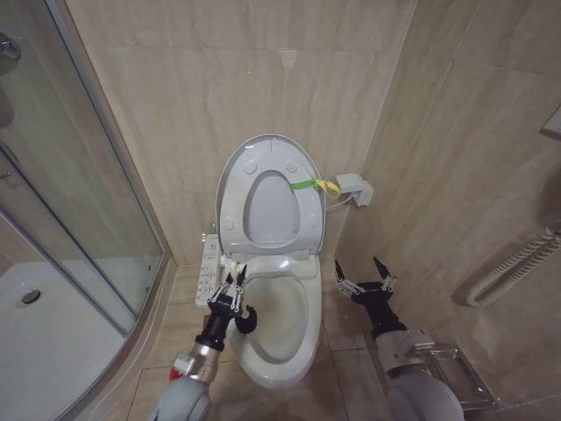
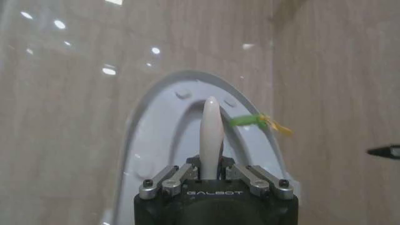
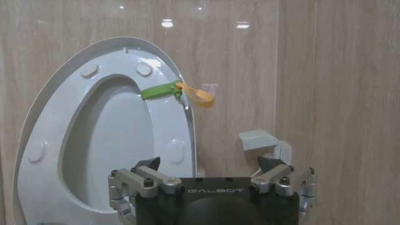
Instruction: Open the toilet lid, clean the toilet bowl with a toilet brush, close the toilet lid, and flush.
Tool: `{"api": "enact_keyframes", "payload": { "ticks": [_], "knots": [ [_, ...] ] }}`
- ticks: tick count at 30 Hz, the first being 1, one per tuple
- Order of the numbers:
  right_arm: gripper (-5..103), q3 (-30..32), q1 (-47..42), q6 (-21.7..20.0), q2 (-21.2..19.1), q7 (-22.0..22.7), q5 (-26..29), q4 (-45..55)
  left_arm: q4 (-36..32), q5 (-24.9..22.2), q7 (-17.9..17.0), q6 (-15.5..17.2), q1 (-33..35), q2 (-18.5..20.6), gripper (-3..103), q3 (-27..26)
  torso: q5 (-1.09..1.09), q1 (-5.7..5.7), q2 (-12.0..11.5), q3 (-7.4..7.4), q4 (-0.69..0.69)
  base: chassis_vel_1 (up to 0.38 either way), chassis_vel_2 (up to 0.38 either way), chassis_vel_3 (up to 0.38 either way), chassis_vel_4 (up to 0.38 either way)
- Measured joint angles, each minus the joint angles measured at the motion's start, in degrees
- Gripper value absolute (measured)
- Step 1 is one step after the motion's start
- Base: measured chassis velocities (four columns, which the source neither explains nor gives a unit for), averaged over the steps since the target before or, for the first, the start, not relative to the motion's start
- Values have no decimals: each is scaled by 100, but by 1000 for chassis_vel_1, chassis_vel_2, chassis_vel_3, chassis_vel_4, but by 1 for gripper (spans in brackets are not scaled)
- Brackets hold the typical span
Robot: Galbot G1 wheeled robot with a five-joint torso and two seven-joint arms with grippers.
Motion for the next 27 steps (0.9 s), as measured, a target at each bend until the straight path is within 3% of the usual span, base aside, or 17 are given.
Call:
{"api": "enact_keyframes", "payload": {
  "ticks": [8,9,10,14,20,27],
  "knots": [
    [100,0,0,0,0,0,0,0,-681,227,-106,46,908,127,19,-928,0,0,0,0,-1,0,0,0,0],
    [100,0,0,0,0,0,0,0,-995,372,-116,-45,1641,85,19,-1335,0,0,0,0,2,0,0,0,0],
    [100,0,0,0,0,0,0,0,-1069,480,-116,-141,1899,2,19,-1465,0,0,0,0,1,0,0,0,0],
    [100,0,0,0,0,0,0,0,-1058,729,-134,-420,2382,-251,19,-1661,0,0,0,0,1,0,0,0,0],
    [100,0,0,0,0,0,0,0,-460,897,-296,-923,2386,-501,19,-1851,0,0,0,0,0,0,0,0,0],
    [100,0,0,0,0,0,0,0,303,717,-388,-1242,2042,-510,19,-2014,0,1,0,0,-1,0,0,0,0]
  ]
}}
